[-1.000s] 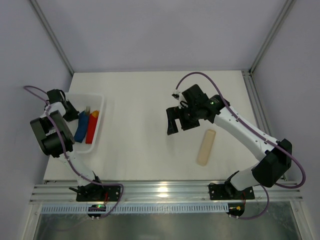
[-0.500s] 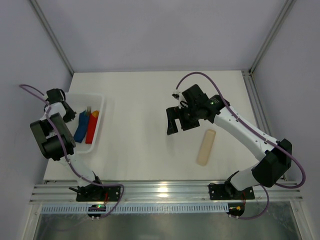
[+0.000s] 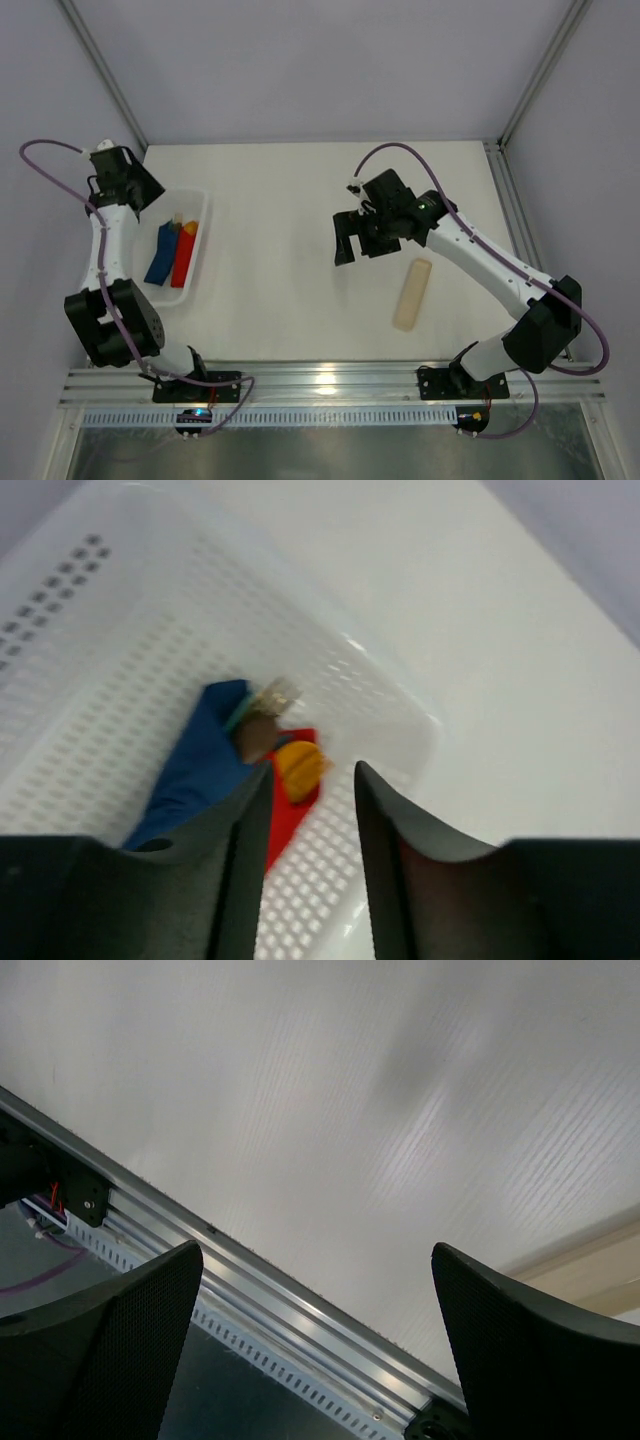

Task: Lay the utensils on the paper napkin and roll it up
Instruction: Reset both arms

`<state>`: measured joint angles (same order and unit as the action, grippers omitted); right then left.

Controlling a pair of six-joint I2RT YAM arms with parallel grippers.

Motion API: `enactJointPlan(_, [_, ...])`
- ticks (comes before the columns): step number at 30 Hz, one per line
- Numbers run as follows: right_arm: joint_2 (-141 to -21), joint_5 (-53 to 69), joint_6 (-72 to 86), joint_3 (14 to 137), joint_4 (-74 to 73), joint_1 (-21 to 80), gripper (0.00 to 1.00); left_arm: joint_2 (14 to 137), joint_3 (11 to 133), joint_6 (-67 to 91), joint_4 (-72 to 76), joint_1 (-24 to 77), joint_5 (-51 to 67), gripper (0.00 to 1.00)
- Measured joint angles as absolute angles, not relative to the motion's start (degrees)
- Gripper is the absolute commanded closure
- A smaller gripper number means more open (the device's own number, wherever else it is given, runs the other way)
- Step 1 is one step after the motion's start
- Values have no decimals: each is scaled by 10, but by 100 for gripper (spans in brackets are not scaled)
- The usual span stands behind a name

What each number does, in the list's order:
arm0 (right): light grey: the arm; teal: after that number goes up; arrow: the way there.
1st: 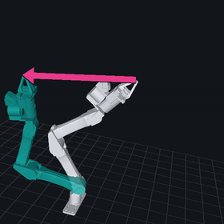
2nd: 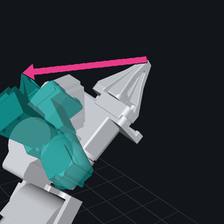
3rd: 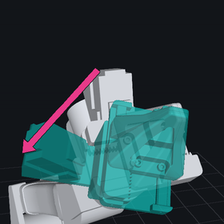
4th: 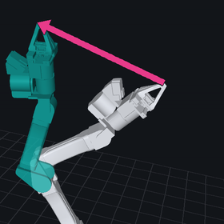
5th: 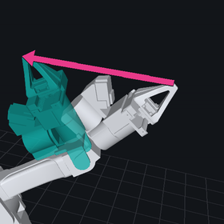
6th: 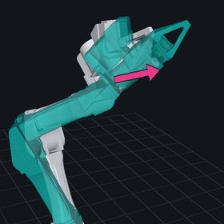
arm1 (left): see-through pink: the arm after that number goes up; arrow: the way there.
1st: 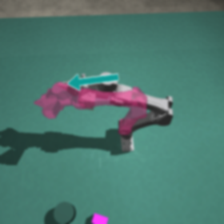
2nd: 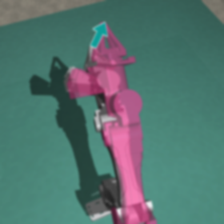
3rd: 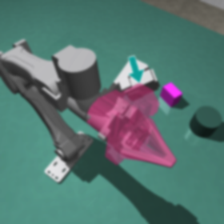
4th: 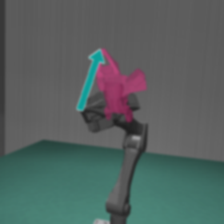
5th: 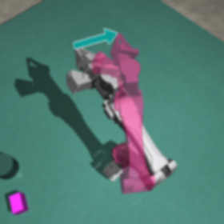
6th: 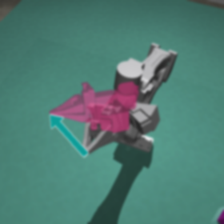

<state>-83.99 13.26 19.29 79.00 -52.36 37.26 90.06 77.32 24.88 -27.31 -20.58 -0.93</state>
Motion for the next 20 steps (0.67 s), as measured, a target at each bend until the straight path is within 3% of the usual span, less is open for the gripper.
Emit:
enactJointPlan(1, [-839, 128, 196, 787, -519, 373, 1, 877, 763, 262, -267, -188, 5, 53])
enactJointPlan(2, [-839, 123, 199, 784, -516, 373, 1, 850, 747, 277, -258, -169, 18, 36])
enactJointPlan(3, [-839, 119, 201, 782, -513, 373, 1, 822, 728, 288, -252, -149, 32, 3])
enactJointPlan(13, [-838, 115, 256, 707, -416, 373, 0, 637, 548, 423, -192, 50, 102, 1])
enactJointPlan(20, [-787, 160, 320, 481, -227, 372, 1, 473, 407, 492, -107, 79, 161, 1])
